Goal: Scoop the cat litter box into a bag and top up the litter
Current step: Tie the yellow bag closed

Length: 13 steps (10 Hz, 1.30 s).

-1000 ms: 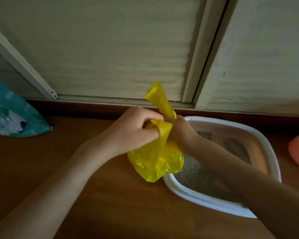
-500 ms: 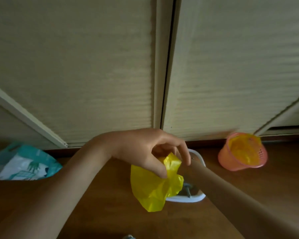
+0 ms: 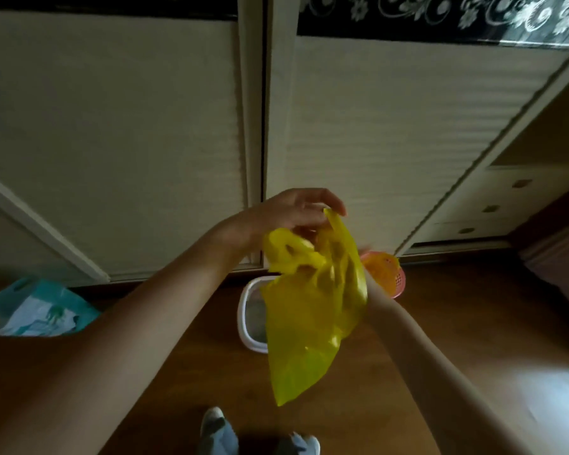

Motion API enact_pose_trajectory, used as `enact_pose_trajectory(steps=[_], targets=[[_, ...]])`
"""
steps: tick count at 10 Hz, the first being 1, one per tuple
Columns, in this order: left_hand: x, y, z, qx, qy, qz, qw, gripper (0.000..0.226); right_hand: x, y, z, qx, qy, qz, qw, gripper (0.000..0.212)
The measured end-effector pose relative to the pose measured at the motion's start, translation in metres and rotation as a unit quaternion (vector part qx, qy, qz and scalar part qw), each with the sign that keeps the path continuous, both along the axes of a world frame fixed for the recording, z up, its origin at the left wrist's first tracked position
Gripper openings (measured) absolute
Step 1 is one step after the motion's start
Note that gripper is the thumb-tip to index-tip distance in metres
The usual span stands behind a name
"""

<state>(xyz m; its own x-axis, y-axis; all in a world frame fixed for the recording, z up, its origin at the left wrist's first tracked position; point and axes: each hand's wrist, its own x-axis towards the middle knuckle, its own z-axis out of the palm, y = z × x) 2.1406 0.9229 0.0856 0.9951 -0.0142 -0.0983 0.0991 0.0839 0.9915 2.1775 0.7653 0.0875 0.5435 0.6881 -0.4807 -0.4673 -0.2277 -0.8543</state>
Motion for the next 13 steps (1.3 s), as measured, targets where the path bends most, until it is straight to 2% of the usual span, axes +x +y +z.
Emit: enact_pose_trajectory(steps=[1,2,3,4,5,6,7,8,9,10,11,12,13], targets=[[-0.005,-0.027,0.002,0.02,-0.014,0.138,0.99,0.011,0.005,-0.016,0.0,0.075,-0.049,-0.084,0.992,0.045],[-0.012,-0.052,0.0,0.061,0.002,0.239,0.969,0.008,0.012,-0.027,0.003,0.063,-0.25,-0.12,0.959,0.024],[-0.029,-0.077,-0.008,0.142,-0.053,0.247,0.957,0.01,0.009,-0.032,-0.003,0.052,-0.393,-0.115,0.911,0.016],[-0.046,-0.086,-0.006,0.173,-0.043,0.234,0.956,0.013,0.006,-0.039,-0.01,0.03,-0.425,-0.109,0.898,0.01],[-0.058,-0.094,0.001,0.103,0.007,0.201,0.974,0.036,0.002,-0.043,-0.006,-0.012,-0.494,-0.09,0.865,0.014],[-0.061,-0.121,0.003,0.114,-0.01,0.226,0.967,0.046,-0.002,-0.05,0.002,-0.059,-0.588,-0.067,0.804,0.014],[-0.046,-0.145,0.001,0.089,0.005,0.357,0.93,0.046,-0.006,-0.051,0.006,-0.063,-0.631,-0.035,0.773,0.009],[-0.037,-0.161,0.0,0.056,-0.007,0.453,0.89,0.03,-0.004,-0.054,0.009,-0.086,-0.63,-0.012,0.772,0.014],[-0.037,-0.175,0.001,-0.018,-0.037,0.473,0.88,0.023,-0.001,-0.061,0.017,-0.084,-0.622,0.025,0.778,0.014],[-0.039,-0.176,-0.006,0.016,-0.08,0.497,0.864,0.026,0.001,-0.069,0.023,-0.094,-0.623,0.062,0.774,0.014],[-0.043,-0.169,-0.008,0.128,-0.115,0.494,0.852,0.019,0.005,-0.075,0.025,-0.088,-0.543,0.092,0.83,0.022],[-0.045,-0.165,-0.008,0.177,-0.128,0.469,0.856,0.022,0.012,-0.079,0.024,-0.088,-0.355,0.113,0.924,0.026],[-0.043,-0.163,-0.012,0.189,-0.14,0.446,0.863,0.025,0.019,-0.078,0.022,-0.119,-0.176,0.117,0.97,0.012]])
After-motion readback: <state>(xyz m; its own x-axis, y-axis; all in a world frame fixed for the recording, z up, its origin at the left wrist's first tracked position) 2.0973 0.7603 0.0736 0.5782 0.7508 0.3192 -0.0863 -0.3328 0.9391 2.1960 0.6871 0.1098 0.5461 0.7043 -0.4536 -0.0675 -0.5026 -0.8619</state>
